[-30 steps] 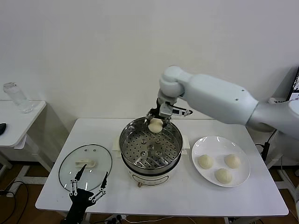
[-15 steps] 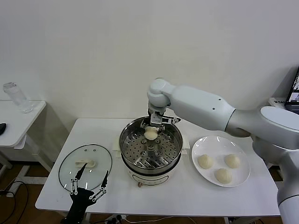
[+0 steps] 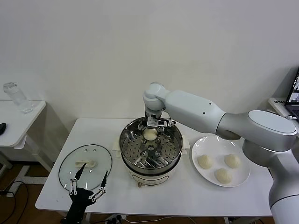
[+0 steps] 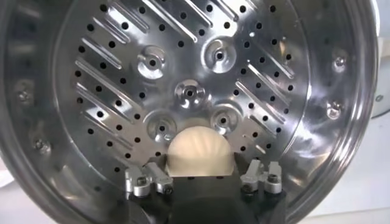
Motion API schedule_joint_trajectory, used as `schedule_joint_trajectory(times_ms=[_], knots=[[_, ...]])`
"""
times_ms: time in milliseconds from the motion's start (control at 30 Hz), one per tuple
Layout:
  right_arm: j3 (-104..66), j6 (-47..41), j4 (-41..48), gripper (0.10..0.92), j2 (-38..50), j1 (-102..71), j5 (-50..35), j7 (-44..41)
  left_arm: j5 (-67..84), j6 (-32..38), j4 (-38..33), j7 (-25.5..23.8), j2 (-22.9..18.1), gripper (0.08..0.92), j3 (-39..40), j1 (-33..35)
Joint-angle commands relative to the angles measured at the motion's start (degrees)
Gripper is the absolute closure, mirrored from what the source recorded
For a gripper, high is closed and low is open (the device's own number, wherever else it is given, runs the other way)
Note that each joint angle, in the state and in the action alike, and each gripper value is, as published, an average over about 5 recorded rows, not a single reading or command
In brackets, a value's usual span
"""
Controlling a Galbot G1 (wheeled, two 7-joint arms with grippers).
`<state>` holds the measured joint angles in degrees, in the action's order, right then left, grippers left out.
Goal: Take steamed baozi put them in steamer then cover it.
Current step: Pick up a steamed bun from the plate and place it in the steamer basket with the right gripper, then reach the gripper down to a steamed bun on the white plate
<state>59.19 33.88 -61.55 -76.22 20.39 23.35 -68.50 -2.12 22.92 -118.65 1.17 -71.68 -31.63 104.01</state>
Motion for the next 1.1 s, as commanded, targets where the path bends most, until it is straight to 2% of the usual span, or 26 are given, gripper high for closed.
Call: schedule_joint_trajectory(times_ms=[33,133,300,467,633,800,1100], knots=[[-0.3,-0.5,-0.7,0.203,0.4,0.2,-1.0,0.4,0.0,0.0,0.0,0.1,0.0,0.177,-0.1,0.0],[-1.0,-4.6,-5.0,0.203,4.7,2.5,-7.8,-0.8,0.0,0.0,-0.1,0.1,0.0,0.177,-0.2,0.0],[-0.3,-16.6,-12.0,0.203,15.5,9.3,-25.0,-2.4,0.0,-0.3,-0.2,0.1,0.2,0.177,0.1,-0.3],[5.6,-28.1,-10.9,0.203,25.7,17.7,-38.7,-2.4,-0.2,-0.3,-0.1,0.0,0.4,0.177,0.5,-0.4],[12.1,-32.8,-6.1,0.203,32.4,19.5,-41.6,-3.5,-0.8,0.1,0.2,0.0,0.7,0.177,0.9,-0.8],[18.6,-35.5,-5.3,0.203,36.8,16.7,-44.2,-1.6,-1.1,0.1,0.0,0.0,0.8,0.177,1.0,-1.1],[20.6,-39.1,-7.2,0.203,38.6,6.3,-44.4,3.7,-1.5,0.0,-0.1,0.1,0.7,0.177,1.2,-1.4]])
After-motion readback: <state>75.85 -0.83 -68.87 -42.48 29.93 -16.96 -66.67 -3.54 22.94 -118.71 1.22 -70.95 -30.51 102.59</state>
